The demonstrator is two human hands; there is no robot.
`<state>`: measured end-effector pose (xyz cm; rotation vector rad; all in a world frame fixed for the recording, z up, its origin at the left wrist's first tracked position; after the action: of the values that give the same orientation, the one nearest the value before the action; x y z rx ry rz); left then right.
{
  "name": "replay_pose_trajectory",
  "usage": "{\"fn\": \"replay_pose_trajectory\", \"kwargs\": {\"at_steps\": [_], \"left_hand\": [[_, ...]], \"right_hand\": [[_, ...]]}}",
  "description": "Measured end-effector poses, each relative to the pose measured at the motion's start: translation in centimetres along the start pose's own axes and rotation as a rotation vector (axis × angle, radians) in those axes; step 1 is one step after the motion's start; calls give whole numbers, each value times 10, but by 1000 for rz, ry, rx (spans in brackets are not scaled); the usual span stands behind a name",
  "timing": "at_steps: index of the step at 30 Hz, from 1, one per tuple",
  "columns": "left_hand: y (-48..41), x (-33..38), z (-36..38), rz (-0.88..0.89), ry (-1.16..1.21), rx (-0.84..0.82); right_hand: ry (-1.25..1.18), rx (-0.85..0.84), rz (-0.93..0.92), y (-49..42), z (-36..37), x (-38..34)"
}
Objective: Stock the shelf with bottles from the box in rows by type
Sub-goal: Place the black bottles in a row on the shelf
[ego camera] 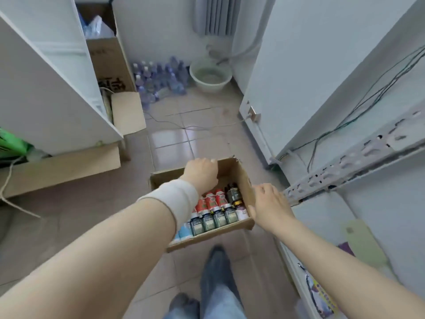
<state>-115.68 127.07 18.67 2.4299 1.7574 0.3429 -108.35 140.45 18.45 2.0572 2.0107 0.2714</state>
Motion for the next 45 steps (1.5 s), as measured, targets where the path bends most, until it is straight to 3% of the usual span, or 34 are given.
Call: {"fn": "replay_pose_trajectory", "kwargs": {"at_steps": [7, 14, 20, 31, 35, 38, 41, 45], "left_hand": [[-58, -15, 168, -265, 241, -316], [-134, -9, 290, -494, 651, -481], [-189, 8, 356, -631, 856, -484], [-193, 16, 369, -728, 1026, -482], [-199, 5, 360, -803, 1092, -384], [-189, -23, 362, -965, 1226, -276], [-166, -60, 367, -1121, 1350, -173], [-136, -94, 383, -1220, 1436, -157]], "right_hand": [[-169, -209, 76, -97, 121, 21], [-201, -295, 80, -157, 215, 38], [-186, -305, 82, -177, 260, 45], [-288, -292, 167, -195, 273, 50], [-330, -257, 194, -209, 271, 48], [-342, -245, 175, -223, 274, 45], [-173, -277, 65, -243, 285, 37], [306, -437, -250, -273, 312, 12]]}}
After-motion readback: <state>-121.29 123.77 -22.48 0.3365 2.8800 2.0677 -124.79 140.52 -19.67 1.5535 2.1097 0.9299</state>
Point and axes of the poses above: each hand's wrist, its own y-axis away from the middle knuckle, its own z-axis out of the palm, x = y × z, the point moved 9 cm from there along -y, towards the middle knuckle, and after that the axes turned 9 degrees about x, right-handed, at the moved point
